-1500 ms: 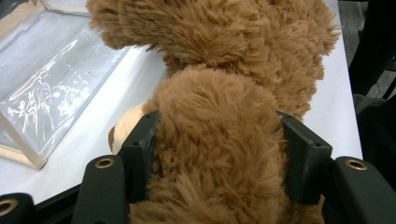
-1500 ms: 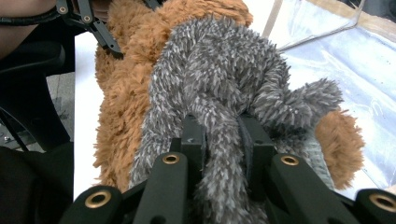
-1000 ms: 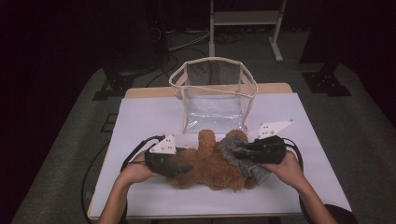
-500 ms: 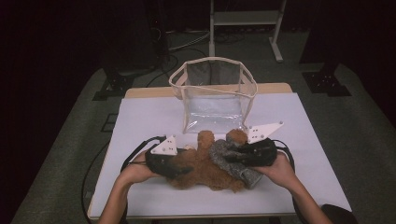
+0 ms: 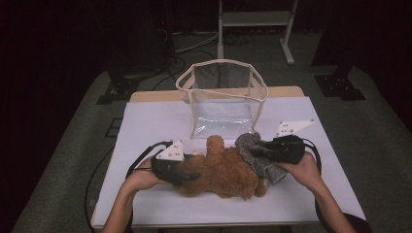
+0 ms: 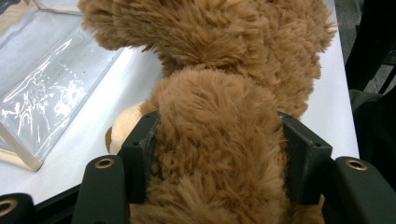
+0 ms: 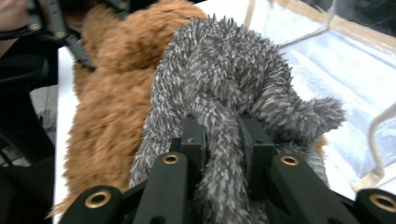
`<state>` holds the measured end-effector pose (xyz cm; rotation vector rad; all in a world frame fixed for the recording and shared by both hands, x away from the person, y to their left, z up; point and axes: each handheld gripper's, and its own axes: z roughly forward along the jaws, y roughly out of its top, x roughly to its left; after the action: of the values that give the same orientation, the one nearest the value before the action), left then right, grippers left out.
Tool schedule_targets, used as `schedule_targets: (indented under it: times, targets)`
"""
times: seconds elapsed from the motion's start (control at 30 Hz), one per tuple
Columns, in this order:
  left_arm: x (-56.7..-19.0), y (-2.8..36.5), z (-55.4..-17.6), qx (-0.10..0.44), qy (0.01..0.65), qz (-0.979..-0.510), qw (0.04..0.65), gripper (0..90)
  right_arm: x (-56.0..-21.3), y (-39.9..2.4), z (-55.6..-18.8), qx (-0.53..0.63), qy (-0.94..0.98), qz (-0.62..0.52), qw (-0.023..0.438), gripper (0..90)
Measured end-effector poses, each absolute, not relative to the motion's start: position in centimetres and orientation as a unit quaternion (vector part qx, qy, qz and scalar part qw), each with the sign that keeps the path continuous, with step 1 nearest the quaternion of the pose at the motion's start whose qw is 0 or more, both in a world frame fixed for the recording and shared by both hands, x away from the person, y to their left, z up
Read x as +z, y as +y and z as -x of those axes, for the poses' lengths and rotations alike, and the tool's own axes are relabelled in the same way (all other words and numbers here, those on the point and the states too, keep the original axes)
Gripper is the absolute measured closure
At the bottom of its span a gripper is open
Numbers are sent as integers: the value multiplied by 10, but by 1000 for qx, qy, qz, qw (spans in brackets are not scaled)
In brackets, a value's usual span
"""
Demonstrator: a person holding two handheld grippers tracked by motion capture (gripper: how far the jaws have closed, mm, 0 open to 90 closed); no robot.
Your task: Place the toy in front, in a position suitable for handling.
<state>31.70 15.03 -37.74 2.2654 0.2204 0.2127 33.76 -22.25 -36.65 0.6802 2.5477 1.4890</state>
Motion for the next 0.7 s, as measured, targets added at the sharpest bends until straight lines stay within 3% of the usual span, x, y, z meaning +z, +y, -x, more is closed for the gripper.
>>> schedule_targets:
  times: [0.2, 0.57, 0.7]
  targets:
    - [-377, 152, -316, 84, 87, -903, 412, 392, -360, -208, -325, 483, 852, -191, 59, 741]
    - [-377, 153, -318, 80, 92, -902, 414, 391, -389, -245, -323, 469, 849, -240, 32, 740]
    - [-377, 152, -318, 79, 94, -902, 415, 390, -380, -249, -322, 478, 844, -240, 41, 740]
